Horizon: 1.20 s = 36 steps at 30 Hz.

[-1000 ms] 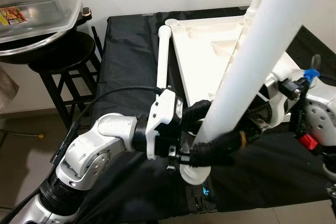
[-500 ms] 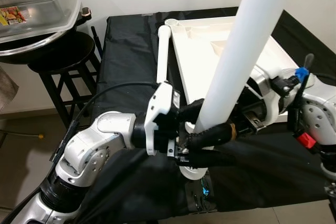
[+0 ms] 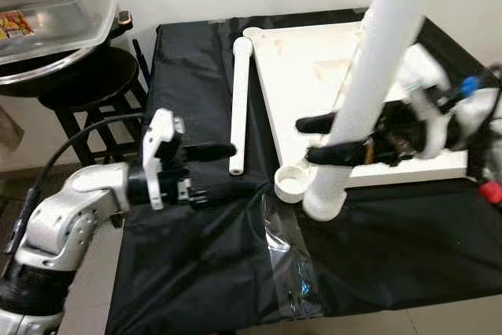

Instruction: Building children table

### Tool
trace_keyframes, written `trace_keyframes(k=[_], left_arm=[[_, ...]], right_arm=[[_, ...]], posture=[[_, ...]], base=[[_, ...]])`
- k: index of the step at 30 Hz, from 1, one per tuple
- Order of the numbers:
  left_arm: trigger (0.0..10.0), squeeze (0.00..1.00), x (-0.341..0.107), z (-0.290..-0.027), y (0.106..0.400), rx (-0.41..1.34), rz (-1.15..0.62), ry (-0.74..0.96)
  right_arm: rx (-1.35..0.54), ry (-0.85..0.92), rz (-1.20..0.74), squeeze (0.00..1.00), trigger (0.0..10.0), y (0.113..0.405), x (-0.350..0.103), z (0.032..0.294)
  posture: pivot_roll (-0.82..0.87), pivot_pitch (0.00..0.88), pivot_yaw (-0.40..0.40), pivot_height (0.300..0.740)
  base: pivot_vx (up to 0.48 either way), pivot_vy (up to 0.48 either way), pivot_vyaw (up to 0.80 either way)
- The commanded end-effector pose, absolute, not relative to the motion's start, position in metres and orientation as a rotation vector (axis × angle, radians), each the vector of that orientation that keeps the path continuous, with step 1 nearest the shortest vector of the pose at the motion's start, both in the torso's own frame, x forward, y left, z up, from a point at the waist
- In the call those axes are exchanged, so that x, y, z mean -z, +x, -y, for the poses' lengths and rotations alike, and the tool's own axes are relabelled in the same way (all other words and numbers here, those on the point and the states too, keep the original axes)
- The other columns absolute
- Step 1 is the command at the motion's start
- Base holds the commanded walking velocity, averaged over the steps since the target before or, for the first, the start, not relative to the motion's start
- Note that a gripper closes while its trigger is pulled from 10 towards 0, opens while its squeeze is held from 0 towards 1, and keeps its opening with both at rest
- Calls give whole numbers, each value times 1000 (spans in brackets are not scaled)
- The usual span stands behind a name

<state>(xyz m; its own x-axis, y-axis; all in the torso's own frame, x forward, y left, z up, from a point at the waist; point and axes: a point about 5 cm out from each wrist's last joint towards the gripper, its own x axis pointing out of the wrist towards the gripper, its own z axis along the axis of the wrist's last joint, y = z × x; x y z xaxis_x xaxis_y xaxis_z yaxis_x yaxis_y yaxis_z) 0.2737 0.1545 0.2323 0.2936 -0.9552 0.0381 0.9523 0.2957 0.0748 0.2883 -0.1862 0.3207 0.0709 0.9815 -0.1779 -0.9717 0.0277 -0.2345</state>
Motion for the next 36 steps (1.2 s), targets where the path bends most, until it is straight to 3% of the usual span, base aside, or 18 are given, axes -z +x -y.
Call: trace_keyframes(k=[1, 6, 10, 11, 12, 13, 14, 15, 36], left_arm=[[10000, 1000, -220, -164, 268, 1239, 35, 43], [10000, 1000, -204, -166, 261, 1209, -11, 2], [10000, 1000, -191, -144, 247, 1267, -32, -31], [10000, 1000, -188, -136, 242, 1284, -31, -47], [10000, 1000, -188, -136, 242, 1284, -31, -47], [10000, 1000, -187, -130, 240, 1283, -15, -46], [10000, 1000, -187, -125, 239, 1272, 0, -52], [10000, 8, -187, -120, 237, 1272, 10, -50], [10000, 0, -182, -95, 209, 1255, 30, -109]], right_arm=[[-1474, -358, 60, 0, 0, 288, -327, 195], [-1441, -365, 75, 0, 0, 290, -331, 205], [-1413, -371, 126, 0, 0, 299, -329, 200], [-1384, -374, 127, 0, 5608, 306, -326, 198], [-1384, -374, 127, 0, 5608, 306, -326, 198], [-1365, -372, 125, 0, 10000, 311, -321, 195], [-1357, -371, 123, 0, 10000, 315, -317, 192], [-1357, -365, 125, 0, 10000, 319, -313, 187], [-1595, -330, 117, 0, 10000, 318, -323, 171]], posture=[[-35, 207, 5, 740], [-35, 210, 6, 740], [-34, 216, 9, 740], [-33, 223, 10, 740], [-33, 223, 10, 740], [-30, 233, 14, 740], [-27, 235, 15, 740], [-19, 248, 19, 740], [6, 326, 19, 740]], base=[[0, 0, 0], [0, 0, 0], [0, 0, 0], [0, 0, 0], [0, 0, 0], [0, 0, 0], [0, 0, 0], [0, 0, 0], [0, 0, 0]])
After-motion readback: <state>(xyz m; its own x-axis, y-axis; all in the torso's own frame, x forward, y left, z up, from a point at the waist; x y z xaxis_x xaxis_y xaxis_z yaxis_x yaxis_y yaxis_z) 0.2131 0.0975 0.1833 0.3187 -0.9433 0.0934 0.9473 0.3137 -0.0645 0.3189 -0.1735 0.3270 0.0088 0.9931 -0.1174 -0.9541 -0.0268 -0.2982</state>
